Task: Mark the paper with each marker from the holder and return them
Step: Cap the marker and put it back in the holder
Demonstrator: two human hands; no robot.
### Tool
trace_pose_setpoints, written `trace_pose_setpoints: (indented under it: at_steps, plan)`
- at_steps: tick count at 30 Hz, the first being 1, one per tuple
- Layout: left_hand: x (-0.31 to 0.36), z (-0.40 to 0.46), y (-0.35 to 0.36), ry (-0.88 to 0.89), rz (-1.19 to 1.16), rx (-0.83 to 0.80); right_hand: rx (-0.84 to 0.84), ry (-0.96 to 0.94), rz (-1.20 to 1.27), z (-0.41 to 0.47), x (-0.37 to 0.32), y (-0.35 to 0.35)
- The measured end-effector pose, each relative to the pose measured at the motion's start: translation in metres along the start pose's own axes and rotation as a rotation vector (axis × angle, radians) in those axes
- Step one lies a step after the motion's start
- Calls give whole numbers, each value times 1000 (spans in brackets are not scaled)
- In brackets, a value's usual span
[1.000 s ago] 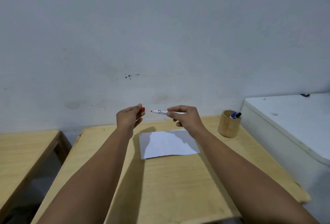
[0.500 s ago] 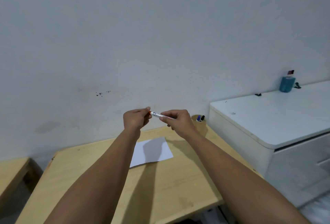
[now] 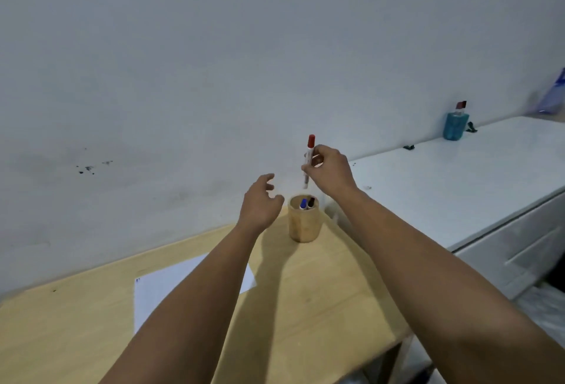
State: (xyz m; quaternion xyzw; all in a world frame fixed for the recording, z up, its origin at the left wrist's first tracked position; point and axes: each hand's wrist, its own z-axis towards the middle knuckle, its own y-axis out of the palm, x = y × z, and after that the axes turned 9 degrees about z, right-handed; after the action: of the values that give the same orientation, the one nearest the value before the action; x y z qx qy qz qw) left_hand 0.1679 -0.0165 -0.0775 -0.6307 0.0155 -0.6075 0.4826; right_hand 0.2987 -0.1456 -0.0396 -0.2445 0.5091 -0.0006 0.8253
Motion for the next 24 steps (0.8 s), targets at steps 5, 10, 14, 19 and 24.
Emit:
trace_pose_setpoints:
  at_steps: [5,10,14,19,24]
  plan:
    - [-32,19,47,-45,116,-201,-177,101,-163,22,37,24]
    - [-45,31,76,-50,31,-224,-266,158,-182,19,59,36]
    - [-48,32,82,-23,-19,-196,-223,135,-37,8,66,23]
    - [-48,32,81,-16,-26,-199,-244,64,11,-8,80,5]
    - [-49,32,84,-21,-39,-185,-331,31,-51,-10,92,5]
